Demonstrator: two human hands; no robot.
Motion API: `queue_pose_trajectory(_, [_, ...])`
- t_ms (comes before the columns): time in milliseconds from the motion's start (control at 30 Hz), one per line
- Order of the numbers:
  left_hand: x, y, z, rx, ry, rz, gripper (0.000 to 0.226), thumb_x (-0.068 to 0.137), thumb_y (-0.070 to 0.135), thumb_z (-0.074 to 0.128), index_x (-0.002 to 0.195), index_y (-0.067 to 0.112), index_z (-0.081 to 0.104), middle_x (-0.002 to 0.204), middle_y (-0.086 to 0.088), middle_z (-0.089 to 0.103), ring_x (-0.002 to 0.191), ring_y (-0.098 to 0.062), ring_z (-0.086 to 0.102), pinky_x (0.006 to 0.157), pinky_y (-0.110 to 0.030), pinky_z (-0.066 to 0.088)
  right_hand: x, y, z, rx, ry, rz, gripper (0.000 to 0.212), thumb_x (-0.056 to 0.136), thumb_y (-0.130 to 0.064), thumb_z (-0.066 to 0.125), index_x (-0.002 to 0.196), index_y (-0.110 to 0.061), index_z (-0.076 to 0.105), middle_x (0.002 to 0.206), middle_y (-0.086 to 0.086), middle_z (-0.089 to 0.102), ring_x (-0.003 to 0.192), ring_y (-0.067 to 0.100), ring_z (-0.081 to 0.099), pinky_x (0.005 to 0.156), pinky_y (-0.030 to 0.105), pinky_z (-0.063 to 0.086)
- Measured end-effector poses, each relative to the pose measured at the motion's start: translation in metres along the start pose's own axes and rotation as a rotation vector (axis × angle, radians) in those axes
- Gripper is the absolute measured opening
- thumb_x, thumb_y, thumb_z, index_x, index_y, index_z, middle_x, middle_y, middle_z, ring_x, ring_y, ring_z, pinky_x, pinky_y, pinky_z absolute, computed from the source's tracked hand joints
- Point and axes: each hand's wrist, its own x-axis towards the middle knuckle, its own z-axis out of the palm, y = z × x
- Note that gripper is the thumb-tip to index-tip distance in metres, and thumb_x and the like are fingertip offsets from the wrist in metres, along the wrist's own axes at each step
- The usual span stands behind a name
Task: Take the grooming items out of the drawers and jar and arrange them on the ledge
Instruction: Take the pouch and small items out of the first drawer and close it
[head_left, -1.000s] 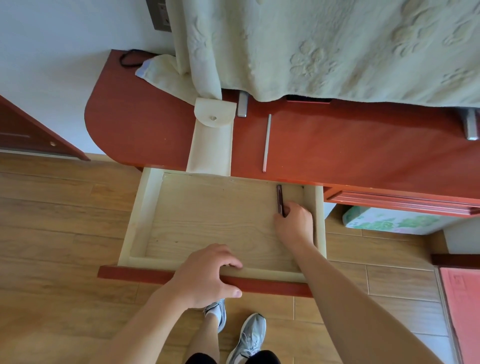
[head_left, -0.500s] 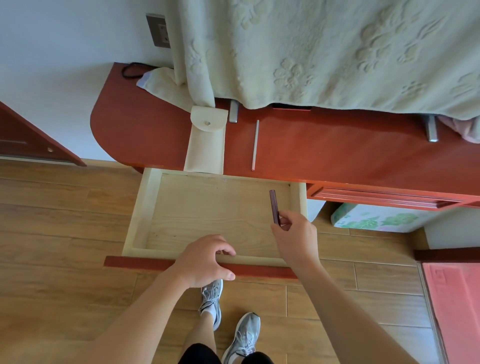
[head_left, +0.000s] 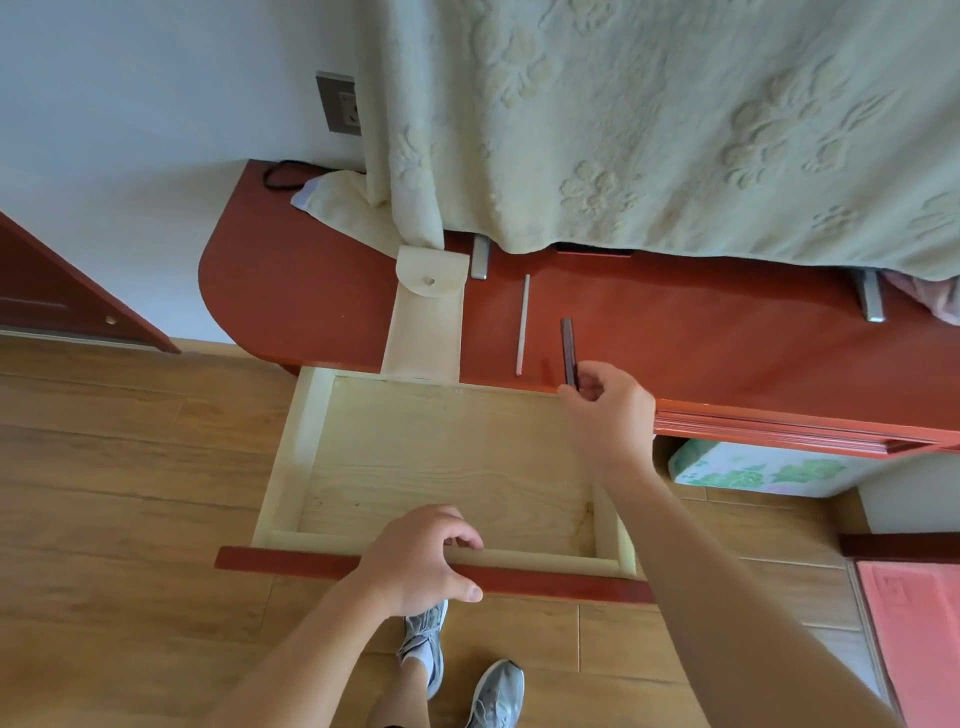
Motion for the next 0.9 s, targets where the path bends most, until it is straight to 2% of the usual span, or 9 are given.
queue_pose_trajectory(133, [0.002,-0.002,0.0,-0.01,-0.006,0.003,0.053,0.055,0.059,0.076,0.105,0.043,0.066,0.106,0.029,0.056,0.101,0.006,0.053,0.091,-0.032,0.049,0.02,-0.001,0.01,-0.049,-0.002,-0.014,0.019,0.084,-0.015,0.067,0.102,-0.015,0.072,0.09,0.0,0.069,0.086,0.018,0.063,0.079,0.032,0.053])
queue_pose_trajectory(300, [0.002,-0.003,0.0,-0.015,-0.004,0.014,0.053,0.056,0.059,0.077,0.105,0.041,0.067,0.106,0.028,0.057,0.102,0.004,0.053,0.092,-0.031,0.049,0.033,0.002,0.021,-0.085,-0.003,0.005,0.022,0.086,-0.016,0.067,0.108,-0.014,0.071,0.097,0.001,0.07,0.091,0.018,0.063,0.076,0.025,0.045])
queue_pose_trajectory(667, [0.001,-0.002,0.0,-0.015,-0.004,0.01,0.051,0.059,0.056,0.08,0.106,0.04,0.067,0.107,0.027,0.057,0.103,0.004,0.052,0.093,-0.03,0.048,0.05,0.002,0.026,-0.138,0.02,0.007,0.026,0.089,-0.018,0.067,0.115,-0.012,0.07,0.101,0.005,0.07,0.087,0.016,0.061,0.065,0.014,0.037])
queue_pose_trajectory(833, [0.0,0.0,-0.002,-0.003,0.0,0.01,0.049,0.061,0.053,0.081,0.107,0.04,0.067,0.109,0.026,0.057,0.103,0.003,0.052,0.093,-0.029,0.047,0.05,0.002,0.026,-0.149,0.022,0.015,0.026,0.09,-0.02,0.067,0.114,-0.011,0.07,0.103,0.005,0.069,0.086,0.014,0.058,0.064,0.013,0.036])
queue_pose_trajectory(900, [-0.001,0.001,-0.002,0.001,0.003,0.01,0.049,0.062,0.053,0.081,0.107,0.04,0.067,0.109,0.026,0.057,0.103,0.003,0.052,0.093,-0.029,0.047,0.05,0.002,0.025,-0.144,0.023,0.012,0.023,0.089,-0.022,0.069,0.109,-0.009,0.071,0.1,0.006,0.069,0.086,0.016,0.059,0.068,0.019,0.039])
